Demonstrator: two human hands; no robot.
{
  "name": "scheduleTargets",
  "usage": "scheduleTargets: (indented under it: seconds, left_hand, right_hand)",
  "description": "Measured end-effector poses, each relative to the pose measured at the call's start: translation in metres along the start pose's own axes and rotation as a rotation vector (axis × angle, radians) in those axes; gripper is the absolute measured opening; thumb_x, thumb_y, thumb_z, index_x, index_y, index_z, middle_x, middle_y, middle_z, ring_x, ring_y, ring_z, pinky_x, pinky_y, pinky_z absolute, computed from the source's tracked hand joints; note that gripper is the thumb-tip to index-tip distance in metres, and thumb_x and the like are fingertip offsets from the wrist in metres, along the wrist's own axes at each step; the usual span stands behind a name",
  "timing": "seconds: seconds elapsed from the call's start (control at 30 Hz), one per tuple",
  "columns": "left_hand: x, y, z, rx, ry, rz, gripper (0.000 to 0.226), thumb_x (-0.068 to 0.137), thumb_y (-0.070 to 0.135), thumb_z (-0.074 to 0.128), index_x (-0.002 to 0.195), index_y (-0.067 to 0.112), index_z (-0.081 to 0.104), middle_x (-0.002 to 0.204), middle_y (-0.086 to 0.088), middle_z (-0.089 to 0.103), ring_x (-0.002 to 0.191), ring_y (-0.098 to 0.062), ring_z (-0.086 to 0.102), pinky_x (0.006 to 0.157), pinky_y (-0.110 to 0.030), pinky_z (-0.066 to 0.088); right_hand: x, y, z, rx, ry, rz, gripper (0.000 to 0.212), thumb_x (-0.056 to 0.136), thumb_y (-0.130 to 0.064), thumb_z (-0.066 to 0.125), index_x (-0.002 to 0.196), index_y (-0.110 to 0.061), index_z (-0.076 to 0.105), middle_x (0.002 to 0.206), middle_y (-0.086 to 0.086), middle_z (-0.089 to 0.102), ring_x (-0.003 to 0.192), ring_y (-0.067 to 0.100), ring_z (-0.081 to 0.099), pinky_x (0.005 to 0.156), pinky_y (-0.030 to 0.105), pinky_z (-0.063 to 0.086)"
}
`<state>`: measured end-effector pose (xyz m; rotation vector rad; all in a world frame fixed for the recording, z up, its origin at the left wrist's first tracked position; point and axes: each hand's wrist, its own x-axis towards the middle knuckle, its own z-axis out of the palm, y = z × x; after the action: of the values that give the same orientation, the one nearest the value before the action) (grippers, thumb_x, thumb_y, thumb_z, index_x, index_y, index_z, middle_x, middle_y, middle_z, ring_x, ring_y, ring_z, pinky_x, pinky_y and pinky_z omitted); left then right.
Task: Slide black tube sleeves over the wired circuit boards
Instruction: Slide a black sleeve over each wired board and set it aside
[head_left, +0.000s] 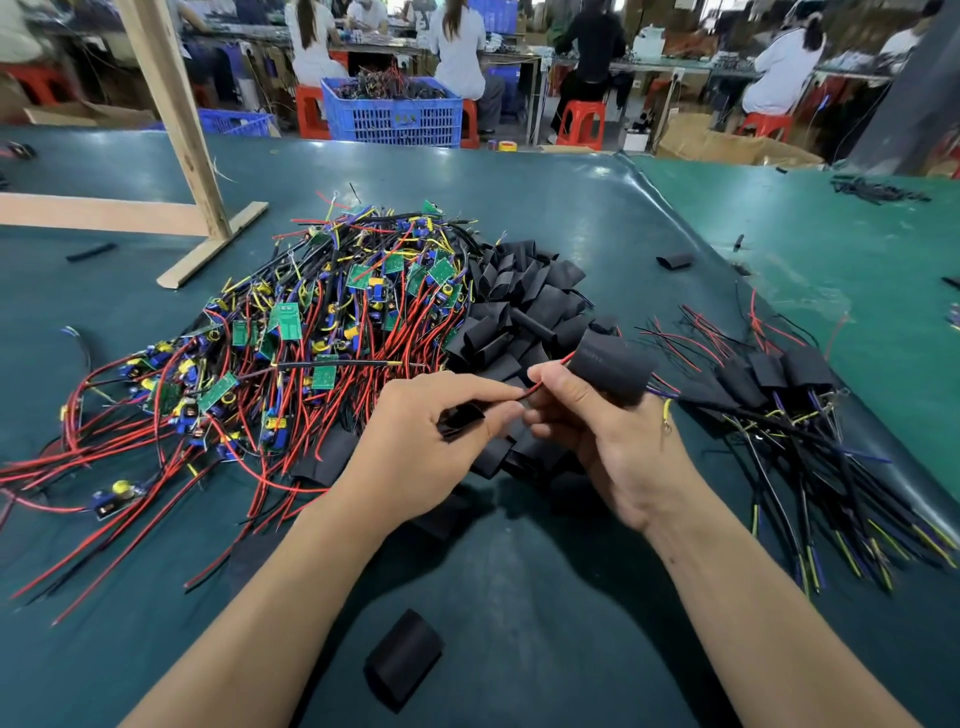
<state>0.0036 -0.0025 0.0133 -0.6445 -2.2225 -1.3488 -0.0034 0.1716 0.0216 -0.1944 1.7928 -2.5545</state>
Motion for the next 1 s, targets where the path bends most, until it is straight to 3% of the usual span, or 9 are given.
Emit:
scheduleTargets:
  seconds: [0.13,0.27,0.37,0.43,0.67,0.8,1.0]
  left_hand:
    - [-0.001,-0.003,-0.006,0.048,-0.093,-0.131,0.029,0.09,0.029,0.066,0.118,0.019,0.063,0.091,0.007,0.062,0.083,-0.006,0.059,0.076,-0.013,0.044]
    - [-0.002,-0.004,-0.015,-0.026,-0.201,-0.194,0.049,0.095,0.027,0.037,0.141,0.014,0.045,0.112,0.008,0.051,0.11,0.001,0.049,0.095,-0.01,0.033]
    - [-0.001,-0.004,-0.016,0.029,-0.229,-0.186,0.052,0.104,0.035,0.036,0.148,0.008,0.038,0.11,0.0,0.048,0.111,-0.005,0.047,0.099,-0.011,0.031]
    - [0.0,-0.003,-0.017,0.084,-0.266,-0.175,0.061,0.098,0.041,0.04,0.15,0.008,0.035,0.107,-0.001,0.047,0.106,-0.004,0.048,0.097,-0.009,0.031]
    - [0.003,0.001,-0.016,0.135,-0.235,-0.074,0.061,0.074,0.048,0.067,0.124,0.013,0.067,0.099,0.008,0.06,0.092,0.0,0.055,0.085,-0.009,0.038]
    - [0.003,0.0,-0.016,0.162,-0.14,-0.047,0.058,0.07,0.049,0.072,0.116,0.013,0.072,0.094,0.007,0.061,0.087,0.0,0.055,0.081,-0.007,0.038]
    - [0.004,0.002,-0.013,0.168,-0.101,-0.028,0.055,0.065,0.047,0.077,0.108,0.012,0.075,0.084,0.003,0.062,0.076,-0.008,0.055,0.072,-0.018,0.044]
  right_hand:
    - [0.004,-0.003,-0.008,-0.052,0.107,-0.086,0.006,0.092,-0.006,0.062,0.091,-0.003,0.068,0.077,0.01,0.072,0.066,0.017,0.067,0.06,0.023,0.055]
    - [0.009,-0.011,-0.02,0.015,0.165,-0.144,0.01,0.09,0.001,0.061,0.091,-0.006,0.068,0.077,0.006,0.073,0.069,0.015,0.069,0.064,0.023,0.056]
    - [0.011,-0.01,-0.022,0.045,0.184,-0.158,0.014,0.085,0.006,0.065,0.091,-0.005,0.069,0.077,0.002,0.073,0.072,0.014,0.069,0.066,0.022,0.056]
    - [0.011,-0.009,-0.021,0.057,0.186,-0.175,0.015,0.082,0.008,0.066,0.09,-0.005,0.069,0.078,-0.001,0.073,0.072,0.013,0.069,0.066,0.022,0.055]
    - [0.01,-0.009,-0.016,0.085,0.183,-0.181,0.019,0.071,-0.002,0.071,0.09,-0.003,0.068,0.08,-0.003,0.073,0.072,0.012,0.068,0.066,0.021,0.055]
    - [0.009,-0.006,-0.013,0.049,0.211,-0.229,0.015,0.082,0.008,0.067,0.09,-0.004,0.068,0.079,-0.003,0.073,0.07,0.012,0.069,0.065,0.021,0.055]
    - [0.008,0.0,-0.005,0.01,0.281,-0.338,0.014,0.085,0.008,0.067,0.09,-0.005,0.069,0.078,-0.003,0.073,0.069,0.013,0.069,0.067,0.023,0.056]
